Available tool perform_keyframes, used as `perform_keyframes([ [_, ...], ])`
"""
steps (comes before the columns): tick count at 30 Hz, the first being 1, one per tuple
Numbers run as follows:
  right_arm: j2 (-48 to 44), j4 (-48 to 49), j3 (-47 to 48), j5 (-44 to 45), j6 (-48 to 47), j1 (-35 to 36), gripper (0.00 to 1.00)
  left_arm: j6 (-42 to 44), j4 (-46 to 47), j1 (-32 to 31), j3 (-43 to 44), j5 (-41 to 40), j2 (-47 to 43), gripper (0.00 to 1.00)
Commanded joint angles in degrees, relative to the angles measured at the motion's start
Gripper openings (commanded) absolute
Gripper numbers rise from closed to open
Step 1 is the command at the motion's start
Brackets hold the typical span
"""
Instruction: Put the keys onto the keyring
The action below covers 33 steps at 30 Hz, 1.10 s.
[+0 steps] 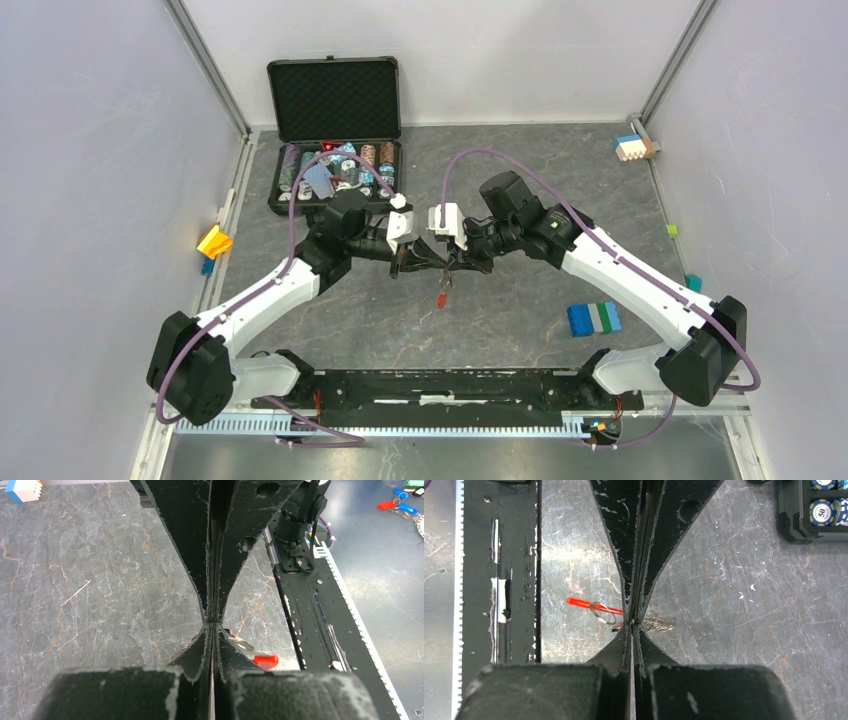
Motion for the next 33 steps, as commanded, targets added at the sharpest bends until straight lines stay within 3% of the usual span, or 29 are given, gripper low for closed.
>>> perform_keyframes([
  [1,-0.8,2.8,2.2,0.5,1.3,0.5,0.00,-0.4,3.9,-0.2,-2.2,0.8,-1.9,0.02],
  [3,-1.2,3.1,2.0,0.9,1.4,0.5,0.00,-2.5,6.6,-0.2,-3.3,1.1,-2.3,0.02],
  [6,-1.5,3.0,1.7,1.4,1.4,0.4,0.08,-5.6,10.6,0.0,-4.7,2.2,-2.7,0.02],
  [15,-4.1,3.0,-0.2,0.0,0.3,-0.5,0.50,-12.5,20.1,1.6,-7.8,4.3,-3.6,0.02],
  [20,-5.5,3.1,-2.2,-1.6,-0.9,-2.2,0.51,-19.4,30.0,2.5,-10.5,6.2,-4.2,0.02],
  [24,-6.7,4.3,-5.7,-8.0,-1.2,-4.7,0.50,-25.4,40.2,2.7,-12.8,7.1,-4.1,0.02],
  [33,-6.5,6.7,-8.1,-17.7,-1.6,-5.2,0.48,-28.0,45.4,2.7,-13.9,7.4,-3.1,0.02],
])
